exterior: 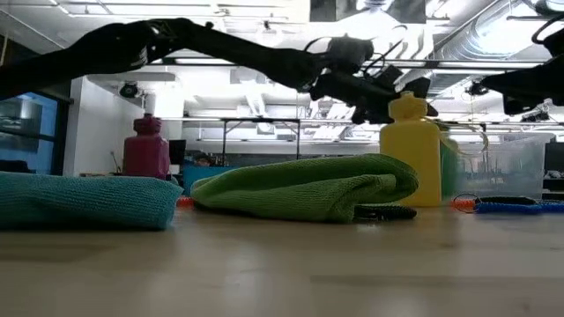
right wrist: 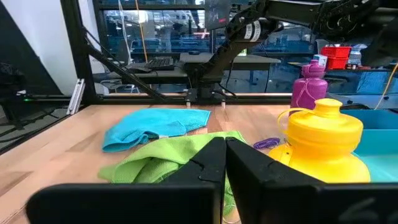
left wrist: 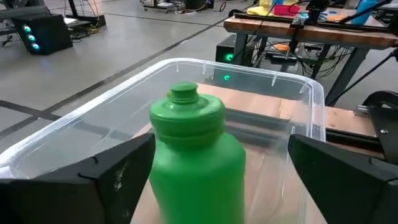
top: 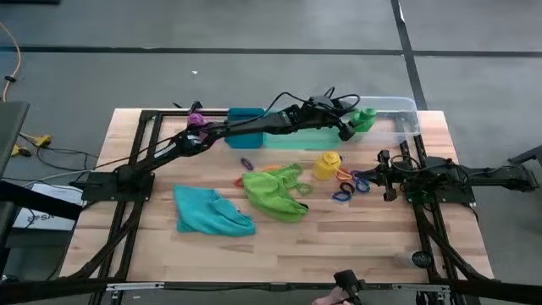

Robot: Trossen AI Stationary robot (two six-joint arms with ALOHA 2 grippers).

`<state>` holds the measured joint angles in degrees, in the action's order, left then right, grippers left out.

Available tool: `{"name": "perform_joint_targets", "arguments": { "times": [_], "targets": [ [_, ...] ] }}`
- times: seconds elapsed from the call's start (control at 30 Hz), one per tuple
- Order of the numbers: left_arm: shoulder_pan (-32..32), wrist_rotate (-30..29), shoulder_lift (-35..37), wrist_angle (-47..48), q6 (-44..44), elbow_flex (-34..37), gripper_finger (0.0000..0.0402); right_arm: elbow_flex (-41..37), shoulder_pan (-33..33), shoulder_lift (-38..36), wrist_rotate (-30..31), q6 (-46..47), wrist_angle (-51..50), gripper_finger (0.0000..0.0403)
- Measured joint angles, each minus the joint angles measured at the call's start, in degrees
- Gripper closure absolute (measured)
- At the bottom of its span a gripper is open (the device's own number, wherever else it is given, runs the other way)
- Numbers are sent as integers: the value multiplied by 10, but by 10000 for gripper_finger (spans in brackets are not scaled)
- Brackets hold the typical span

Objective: Pick & Place Sports Items
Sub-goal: Put the left violet spring keychain into the blue bin

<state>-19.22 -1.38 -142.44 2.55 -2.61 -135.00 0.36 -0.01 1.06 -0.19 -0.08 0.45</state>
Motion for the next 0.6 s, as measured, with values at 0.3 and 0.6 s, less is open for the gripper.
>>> {"name": "perform_joint_targets", "arguments": {
  "times": [0.3, 0.6],
  "targets": [
    [6, -11, 24, 2, 17, 0, 102, 0, 0, 0, 0, 0, 0, 402],
    [12, -14, 64, 45, 18, 0, 101, 0, 0, 0, 0, 0, 0, 403]
  ]
}}
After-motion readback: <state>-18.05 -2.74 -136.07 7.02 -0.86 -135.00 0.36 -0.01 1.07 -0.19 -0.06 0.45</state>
